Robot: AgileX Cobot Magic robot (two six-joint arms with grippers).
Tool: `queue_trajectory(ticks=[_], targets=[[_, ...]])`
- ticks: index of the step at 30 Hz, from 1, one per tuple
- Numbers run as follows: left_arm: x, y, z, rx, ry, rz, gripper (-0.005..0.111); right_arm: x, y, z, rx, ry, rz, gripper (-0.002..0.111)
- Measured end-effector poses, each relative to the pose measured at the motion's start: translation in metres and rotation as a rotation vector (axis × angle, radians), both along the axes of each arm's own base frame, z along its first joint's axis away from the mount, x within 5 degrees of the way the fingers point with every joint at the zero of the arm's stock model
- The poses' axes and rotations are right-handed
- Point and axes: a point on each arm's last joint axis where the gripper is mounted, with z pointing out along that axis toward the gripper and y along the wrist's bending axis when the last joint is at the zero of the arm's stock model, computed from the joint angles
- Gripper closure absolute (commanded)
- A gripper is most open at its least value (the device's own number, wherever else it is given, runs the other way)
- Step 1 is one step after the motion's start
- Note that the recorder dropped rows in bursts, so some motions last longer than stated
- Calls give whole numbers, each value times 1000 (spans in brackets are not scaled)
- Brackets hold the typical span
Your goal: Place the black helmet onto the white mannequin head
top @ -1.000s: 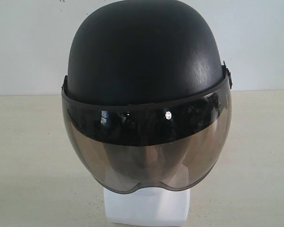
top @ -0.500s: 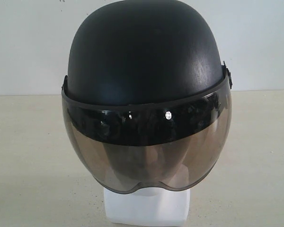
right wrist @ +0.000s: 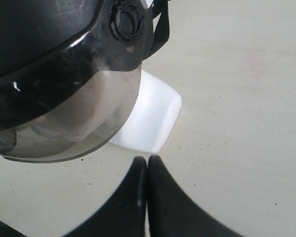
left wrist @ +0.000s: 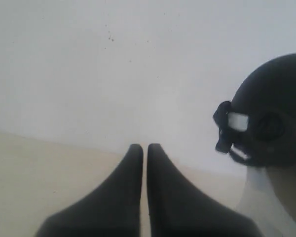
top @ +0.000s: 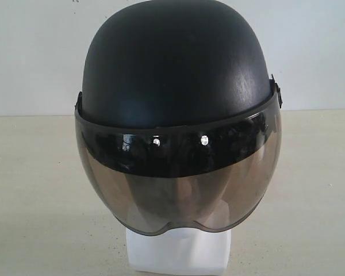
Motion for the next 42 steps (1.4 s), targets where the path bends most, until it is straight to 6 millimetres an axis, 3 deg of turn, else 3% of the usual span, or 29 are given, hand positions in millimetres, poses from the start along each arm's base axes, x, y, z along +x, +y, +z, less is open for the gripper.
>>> queue_trajectory(ticks=[4,10,42], targets=[[1,0,-15,145,150,7,102,0,0,0,2,-1,-1,108],[-1,0,-30,206,306,1,102,0,0,0,0,-1,0,108],[-1,0,-32,225,324,-2,102,0,0,0,0,-1,0,108]])
